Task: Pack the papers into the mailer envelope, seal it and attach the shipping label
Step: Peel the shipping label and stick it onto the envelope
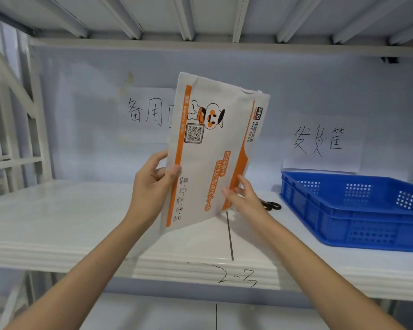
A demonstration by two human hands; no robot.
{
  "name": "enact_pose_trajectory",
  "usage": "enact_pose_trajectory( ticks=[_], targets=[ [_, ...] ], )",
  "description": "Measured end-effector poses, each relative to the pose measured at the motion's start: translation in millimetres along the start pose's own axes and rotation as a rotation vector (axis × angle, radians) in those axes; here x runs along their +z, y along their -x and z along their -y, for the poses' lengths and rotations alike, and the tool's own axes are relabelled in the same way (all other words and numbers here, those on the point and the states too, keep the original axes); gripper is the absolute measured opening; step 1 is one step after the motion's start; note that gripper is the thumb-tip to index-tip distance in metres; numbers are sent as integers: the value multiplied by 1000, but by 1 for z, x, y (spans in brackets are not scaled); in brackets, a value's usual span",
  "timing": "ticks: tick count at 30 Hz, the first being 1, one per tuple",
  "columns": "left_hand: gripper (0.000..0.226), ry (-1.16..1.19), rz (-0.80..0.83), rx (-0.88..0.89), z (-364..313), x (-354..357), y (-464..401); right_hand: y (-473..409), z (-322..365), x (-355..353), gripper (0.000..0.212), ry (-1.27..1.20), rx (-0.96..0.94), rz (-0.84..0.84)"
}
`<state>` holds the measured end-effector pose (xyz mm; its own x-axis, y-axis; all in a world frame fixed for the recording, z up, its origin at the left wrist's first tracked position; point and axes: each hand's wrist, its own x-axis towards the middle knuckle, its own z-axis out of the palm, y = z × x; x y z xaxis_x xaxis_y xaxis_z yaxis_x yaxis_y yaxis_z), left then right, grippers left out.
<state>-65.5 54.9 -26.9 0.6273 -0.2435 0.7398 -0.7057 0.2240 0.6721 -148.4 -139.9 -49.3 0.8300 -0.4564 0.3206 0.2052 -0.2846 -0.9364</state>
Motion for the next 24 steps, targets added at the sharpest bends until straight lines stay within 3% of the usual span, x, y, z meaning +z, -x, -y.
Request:
enact_pose_trajectory(
  ticks=[2, 4, 10, 12, 16, 20, 24],
  targets=[
    [17, 20, -2, 35, 1, 2, 2, 3, 3, -2, 68, -31, -10, -23],
    [14, 77, -59, 60, 0, 4, 4, 6, 1, -6, 84, -128, 40, -53],
    [9, 205, -174, 5, 4, 10, 9, 4, -19, -10, 110, -454, 227, -173],
    [10, 281, -208, -23, 7, 12, 8, 0, -21, -15, 99, -589, 292, -194],
    [10, 527, -210, -162, 7, 21, 4, 0, -22, -12, 42, -656, 315, 41],
    [25, 544, -82, -254, 9, 21, 3, -3, -21, -14, 38, -656, 152, 52],
    [28, 625, -119, -241, 12, -5, -11, -7, -20, -38, 42, -571, 105, -52]
  ],
)
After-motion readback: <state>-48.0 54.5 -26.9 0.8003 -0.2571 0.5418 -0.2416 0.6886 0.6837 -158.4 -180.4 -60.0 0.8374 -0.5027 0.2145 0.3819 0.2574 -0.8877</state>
